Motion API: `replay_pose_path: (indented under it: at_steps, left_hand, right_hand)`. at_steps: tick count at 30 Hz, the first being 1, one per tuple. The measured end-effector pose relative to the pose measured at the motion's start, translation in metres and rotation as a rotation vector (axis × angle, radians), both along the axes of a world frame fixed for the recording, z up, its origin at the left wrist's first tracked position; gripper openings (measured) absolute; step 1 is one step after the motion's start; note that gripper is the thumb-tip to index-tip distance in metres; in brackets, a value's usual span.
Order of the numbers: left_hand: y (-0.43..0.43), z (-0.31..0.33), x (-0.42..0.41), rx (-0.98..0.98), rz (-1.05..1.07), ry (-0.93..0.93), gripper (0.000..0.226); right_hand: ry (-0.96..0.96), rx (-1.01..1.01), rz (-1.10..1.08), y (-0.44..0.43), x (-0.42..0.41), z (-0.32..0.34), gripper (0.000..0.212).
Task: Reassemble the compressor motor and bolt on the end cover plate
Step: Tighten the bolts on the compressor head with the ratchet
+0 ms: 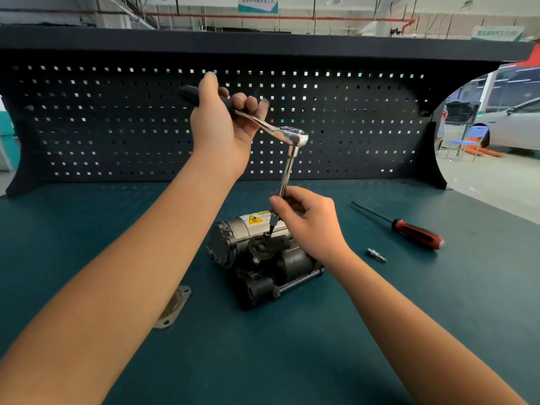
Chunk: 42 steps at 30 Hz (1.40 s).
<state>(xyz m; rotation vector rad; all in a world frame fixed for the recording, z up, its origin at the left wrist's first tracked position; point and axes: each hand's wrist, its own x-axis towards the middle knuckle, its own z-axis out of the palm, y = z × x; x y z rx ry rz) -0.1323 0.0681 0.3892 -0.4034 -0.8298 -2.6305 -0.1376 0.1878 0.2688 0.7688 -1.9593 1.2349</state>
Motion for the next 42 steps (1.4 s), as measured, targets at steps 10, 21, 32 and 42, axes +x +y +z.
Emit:
replay_pose_path:
  at_steps: [10,21,32,42]
  left_hand:
    - [-0.002,-0.002,-0.001,0.015,-0.015,-0.021,0.030]
    - [0.001,-0.001,-0.002,0.012,-0.026,-0.018,0.030]
    - [-0.002,-0.002,-0.017,-0.054,-0.139,-0.007,0.035]
    - [0.025,0.013,-0.027,-0.163,-0.403,-0.157,0.032]
  right_hand:
    - [0.041,0.045,-0.003,-0.006,0.003,-0.001,0.023]
    - [0.066,0.025,-0.016,-0.004,0.002,-0.003,0.026]
    - [-0.085,0.011,0.056,-0.002,0.002,-0.001,0.020]
    - [-0.264,-0.020,0.200,0.004,0.008,-0.001,0.011]
